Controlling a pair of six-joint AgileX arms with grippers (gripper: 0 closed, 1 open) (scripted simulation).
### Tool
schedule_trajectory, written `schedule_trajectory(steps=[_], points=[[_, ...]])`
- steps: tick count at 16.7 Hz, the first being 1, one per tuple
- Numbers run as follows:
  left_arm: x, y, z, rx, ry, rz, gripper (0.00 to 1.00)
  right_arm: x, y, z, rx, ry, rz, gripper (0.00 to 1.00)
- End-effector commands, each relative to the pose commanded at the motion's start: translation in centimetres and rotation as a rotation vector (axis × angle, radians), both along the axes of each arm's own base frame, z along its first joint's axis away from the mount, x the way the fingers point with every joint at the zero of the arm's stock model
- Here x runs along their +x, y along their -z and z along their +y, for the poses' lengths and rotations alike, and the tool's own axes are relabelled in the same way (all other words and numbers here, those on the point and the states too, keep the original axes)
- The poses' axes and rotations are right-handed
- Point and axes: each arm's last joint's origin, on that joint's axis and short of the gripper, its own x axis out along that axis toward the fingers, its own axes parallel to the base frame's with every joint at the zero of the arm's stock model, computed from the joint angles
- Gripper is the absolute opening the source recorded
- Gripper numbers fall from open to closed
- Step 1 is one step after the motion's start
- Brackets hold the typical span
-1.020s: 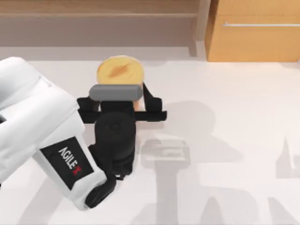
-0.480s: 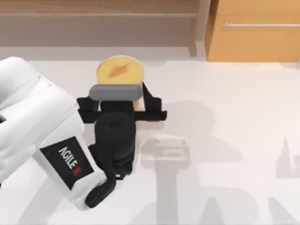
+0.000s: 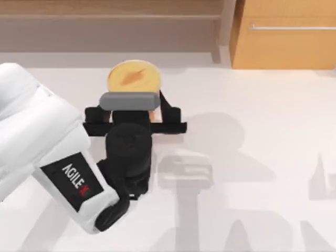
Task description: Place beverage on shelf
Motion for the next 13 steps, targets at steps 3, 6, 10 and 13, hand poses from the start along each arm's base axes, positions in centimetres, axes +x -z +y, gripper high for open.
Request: schedule_trajectory(steps=[3,6,10,13], points=[[0.0,-0.4,0.0,0.0,0.0,0.0,0.0,0.0,0.0,0.0,0.0,0.0,0.0,1.0],[0.0,-0.3,0.0,0.003,0.0,0.001,0.0,0.0,0.0,0.0,0.0,0.0,0.0,1.0],[1.1,-2.5,-0.3,-0.051,0.004,-0.06,0.0,0.0,0.0,0.0,0.0,0.0,0.0,1.0],[3.1,-5.5,-0.1,-0.096,0.009,-0.12,0.0,0.0,0.0,0.0,0.0,0.0,0.0,1.0]])
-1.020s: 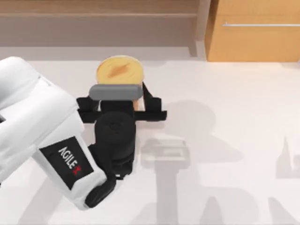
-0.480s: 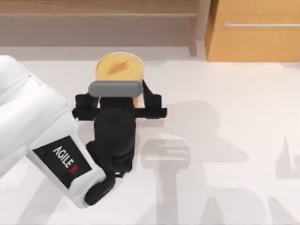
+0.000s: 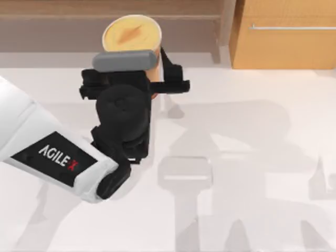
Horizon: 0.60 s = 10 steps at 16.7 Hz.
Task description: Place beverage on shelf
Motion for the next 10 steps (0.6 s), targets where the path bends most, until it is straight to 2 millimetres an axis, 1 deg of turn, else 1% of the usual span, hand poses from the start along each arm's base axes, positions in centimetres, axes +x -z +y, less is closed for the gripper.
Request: schedule_trajectory(steps=[2,5,8,10], points=[[1.6,-2.2,0.6,-0.014,0.001,-0.031,0.0,0.0,0.0,0.0,0.0,0.0,0.0,1.0],[4.0,-5.4,2.2,-0.014,-0.001,-0.058,0.0,0.0,0.0,0.0,0.0,0.0,0.0,1.0],[6.4,-8.2,4.5,0.008,-0.007,-0.055,0.0,0.0,0.0,0.0,0.0,0.0,0.0,1.0],[7.9,-9.7,6.4,0.029,-0.012,-0.035,0.0,0.0,0.0,0.0,0.0,0.0,0.0,1.0]])
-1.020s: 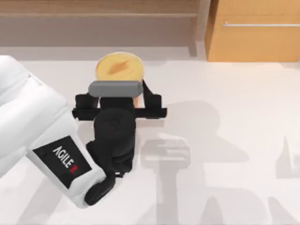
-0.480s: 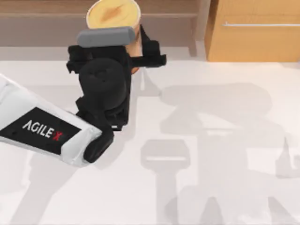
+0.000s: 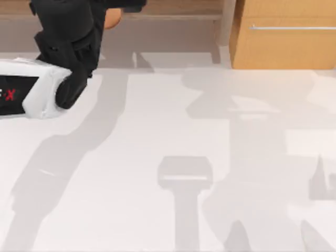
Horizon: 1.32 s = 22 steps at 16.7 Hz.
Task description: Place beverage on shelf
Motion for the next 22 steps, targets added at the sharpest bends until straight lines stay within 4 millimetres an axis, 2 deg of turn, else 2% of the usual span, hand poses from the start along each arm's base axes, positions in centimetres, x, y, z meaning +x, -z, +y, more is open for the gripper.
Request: schedule_trajectory(steps=[7,11,18,22], points=[[3.5,-3.4,6.6,0.058,-0.013,0.123,0.0,0.0,0.0,0.0,0.0,0.0,0.0,1.0],[4.3,-4.8,8.9,0.068,-0.008,0.169,0.0,0.0,0.0,0.0,0.0,0.0,0.0,1.0],[4.4,-5.5,9.5,0.069,-0.001,0.175,0.0,0.0,0.0,0.0,0.0,0.0,0.0,1.0],[5.4,-4.8,9.3,0.068,0.002,0.171,0.0,0.0,0.0,0.0,0.0,0.0,0.0,1.0]])
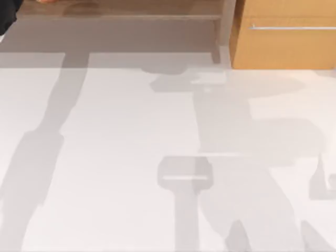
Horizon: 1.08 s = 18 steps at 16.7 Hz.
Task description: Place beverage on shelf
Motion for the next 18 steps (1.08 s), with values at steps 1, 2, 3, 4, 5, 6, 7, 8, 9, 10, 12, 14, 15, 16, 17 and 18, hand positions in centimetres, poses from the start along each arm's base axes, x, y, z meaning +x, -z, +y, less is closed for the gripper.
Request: schedule_trajectory(steps=[1,2,3,4,5,6,7,8,9,10,12,14,15,16,17,18], points=[[0.6,0.6,0.0,0.001,0.0,0.006,0.0,0.0,0.0,0.0,0.0,0.0,0.0,1.0],[1.0,1.0,0.0,0.001,0.001,0.007,0.0,0.0,0.0,0.0,0.0,0.0,0.0,1.0],[1.5,1.5,0.0,0.002,0.002,0.01,0.0,0.0,0.0,0.0,0.0,0.0,0.0,1.0],[2.0,2.0,0.0,0.003,0.001,0.012,0.0,0.0,0.0,0.0,0.0,0.0,0.0,1.0],[2.5,2.3,0.0,0.002,0.0,0.008,0.0,0.0,0.0,0.0,0.0,0.0,0.0,1.0],[2.8,2.5,0.1,0.001,-0.002,0.004,0.0,0.0,0.0,0.0,0.0,0.0,0.0,1.0],[2.8,2.5,0.1,0.001,-0.003,0.003,0.0,0.0,0.0,0.0,0.0,0.0,0.0,1.0],[2.8,2.5,0.1,0.001,-0.003,0.003,0.0,0.0,0.0,0.0,0.0,0.0,0.0,1.0],[2.8,2.5,0.1,0.001,-0.003,0.003,0.0,0.0,0.0,0.0,0.0,0.0,0.0,1.0],[2.8,2.5,0.1,0.001,-0.003,0.003,0.0,0.0,0.0,0.0,0.0,0.0,0.0,1.0],[2.8,2.5,0.1,0.001,-0.003,0.003,0.15,0.0,0.0,0.0,0.0,0.0,0.0,1.0],[2.8,2.5,0.1,0.001,-0.003,0.003,0.3,0.0,0.0,0.0,0.0,0.0,0.0,1.0],[2.8,2.5,0.1,0.001,-0.003,0.003,0.38,0.0,0.0,0.0,0.0,0.0,0.0,1.0],[2.8,2.5,0.1,0.001,-0.003,0.003,0.45,0.0,0.0,0.0,0.0,0.0,0.0,1.0],[2.8,2.5,0.1,0.001,-0.003,0.003,0.53,0.0,0.0,0.0,0.0,0.0,0.0,1.0],[2.8,2.5,0.1,0.001,-0.003,0.003,0.6,0.0,0.0,0.0,0.0,0.0,0.0,1.0]])
